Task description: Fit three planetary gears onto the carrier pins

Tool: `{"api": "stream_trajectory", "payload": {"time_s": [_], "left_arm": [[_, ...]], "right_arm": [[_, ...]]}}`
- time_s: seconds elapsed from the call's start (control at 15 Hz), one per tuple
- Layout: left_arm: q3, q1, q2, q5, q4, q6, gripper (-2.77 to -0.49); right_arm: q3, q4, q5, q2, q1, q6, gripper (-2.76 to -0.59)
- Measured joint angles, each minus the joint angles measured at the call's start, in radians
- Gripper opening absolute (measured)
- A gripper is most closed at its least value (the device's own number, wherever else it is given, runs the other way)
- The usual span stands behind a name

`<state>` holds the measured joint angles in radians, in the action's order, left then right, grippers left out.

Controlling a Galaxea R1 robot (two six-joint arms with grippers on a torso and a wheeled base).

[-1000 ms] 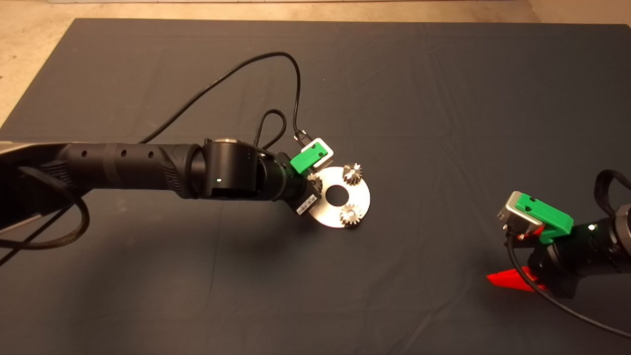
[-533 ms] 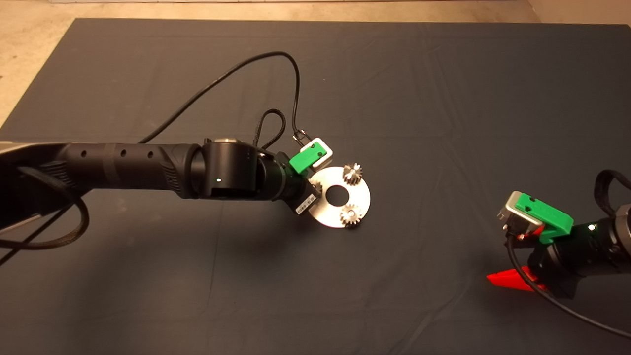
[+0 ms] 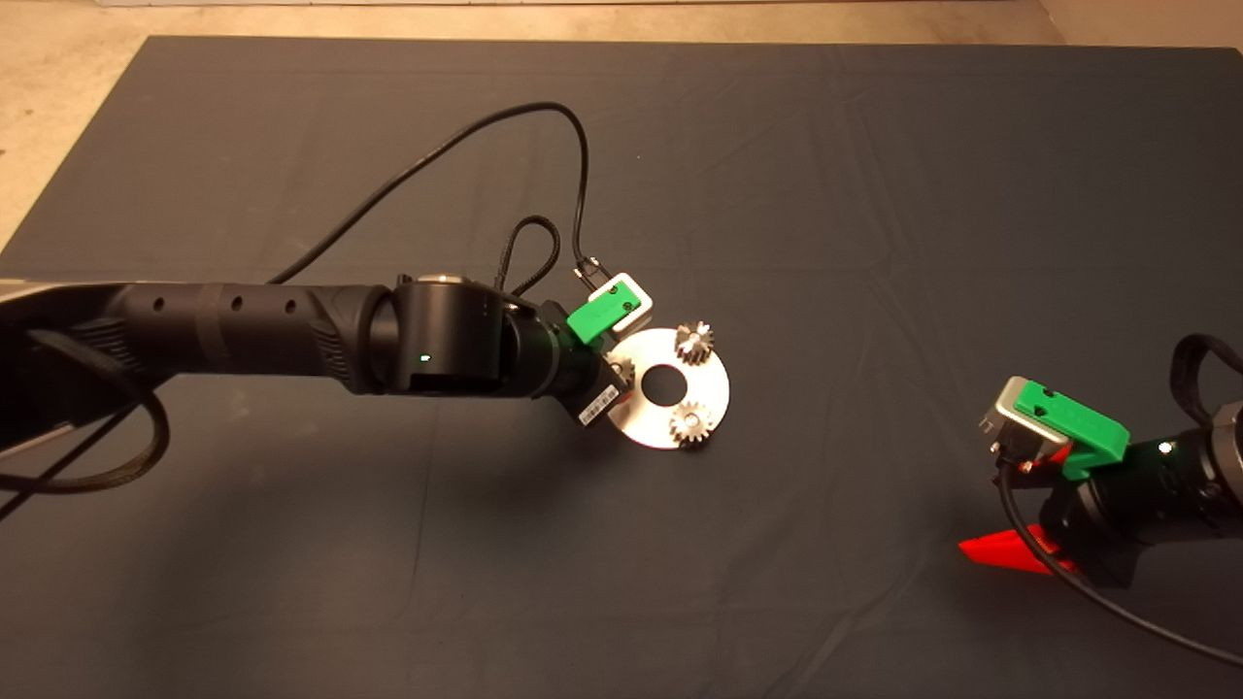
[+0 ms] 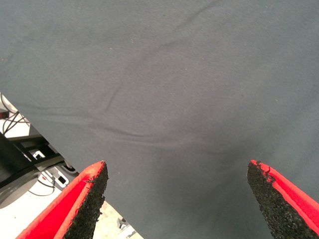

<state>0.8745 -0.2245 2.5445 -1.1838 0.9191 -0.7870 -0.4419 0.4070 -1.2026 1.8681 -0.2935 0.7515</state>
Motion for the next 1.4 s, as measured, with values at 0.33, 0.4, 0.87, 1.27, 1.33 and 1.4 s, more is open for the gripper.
{"api": "stream_trajectory", "payload": {"time_s": [0.33,0.4,0.87,1.27,1.33,1.4], "left_arm": [[-0.280,-0.106,-0.096,-0.216,-0.087,-0.203,-1.63],[-0.346,-0.112,-0.096,-0.267,-0.096,-0.291,-1.63],[-0.519,-0.137,-0.164,-0.342,-0.169,-0.580,-1.63],[-0.534,-0.061,-0.193,-0.342,-0.183,-0.613,-1.63],[-0.535,-0.055,-0.192,-0.342,-0.187,-0.621,-1.63],[-0.535,-0.052,-0.190,-0.343,-0.186,-0.632,-1.63]], "right_arm": [[0.000,0.000,-0.008,0.120,0.000,0.065,-1.29],[0.000,0.000,-0.008,0.196,0.000,0.122,-1.29],[0.007,0.200,-0.325,0.656,0.116,0.525,-1.29],[0.026,0.276,-0.329,0.677,0.189,0.628,-1.29],[0.026,0.278,-0.330,0.677,0.195,0.635,-1.29],[0.027,0.280,-0.328,0.678,0.194,0.640,-1.29]]}}
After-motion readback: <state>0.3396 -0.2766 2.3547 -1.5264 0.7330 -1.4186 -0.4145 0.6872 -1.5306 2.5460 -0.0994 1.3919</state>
